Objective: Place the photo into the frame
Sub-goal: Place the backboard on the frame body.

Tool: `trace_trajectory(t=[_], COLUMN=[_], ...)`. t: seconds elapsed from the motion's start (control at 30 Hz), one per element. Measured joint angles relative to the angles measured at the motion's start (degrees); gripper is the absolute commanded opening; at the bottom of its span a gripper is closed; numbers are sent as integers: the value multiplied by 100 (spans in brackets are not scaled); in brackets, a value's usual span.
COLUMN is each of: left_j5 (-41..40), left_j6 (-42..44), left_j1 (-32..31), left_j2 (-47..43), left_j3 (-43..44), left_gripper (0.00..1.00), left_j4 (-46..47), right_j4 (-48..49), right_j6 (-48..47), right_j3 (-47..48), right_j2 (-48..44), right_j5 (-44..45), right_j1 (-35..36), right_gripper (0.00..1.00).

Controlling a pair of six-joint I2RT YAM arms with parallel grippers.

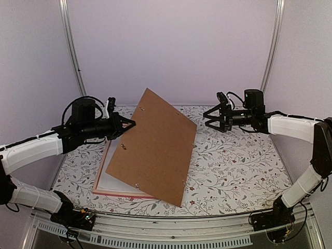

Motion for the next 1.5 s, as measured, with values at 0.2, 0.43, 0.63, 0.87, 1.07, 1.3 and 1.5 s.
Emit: trace_trajectory(t=[0.2,0.43,0.63,0.87,1.07,1.3,1.5], left_j5=[308,750,1113,1436,1534,1600,1663], left_j6=[-282,-332,-337,-334,-365,-527,-608], left_j1=[706,1676,2356,2717,2848,2900,2909], left_j2=[-605,-1189,-1309,-1231,-1088,-763,-575], left_j3=[-352,-479,-767,-1036,-1257,-1478,-1545], left_gripper=[0,0,0,0,0,0,0], left_j4=[116,-15,-221,-337,-199,348,603], right_j4=[-46,-83,-79,-79,-76,-79,-74], right_j6=[-66,-111,-116,-138,-190,-214,-223], right_j3=[0,0,0,0,-2,-33,-52], right_j2=[31,140,334,472,518,531,533], right_j5=[0,0,0,0,0,0,2], right_j1=[0,0,0,0,0,0,0], right_gripper=[87,87,87,87,87,87,87])
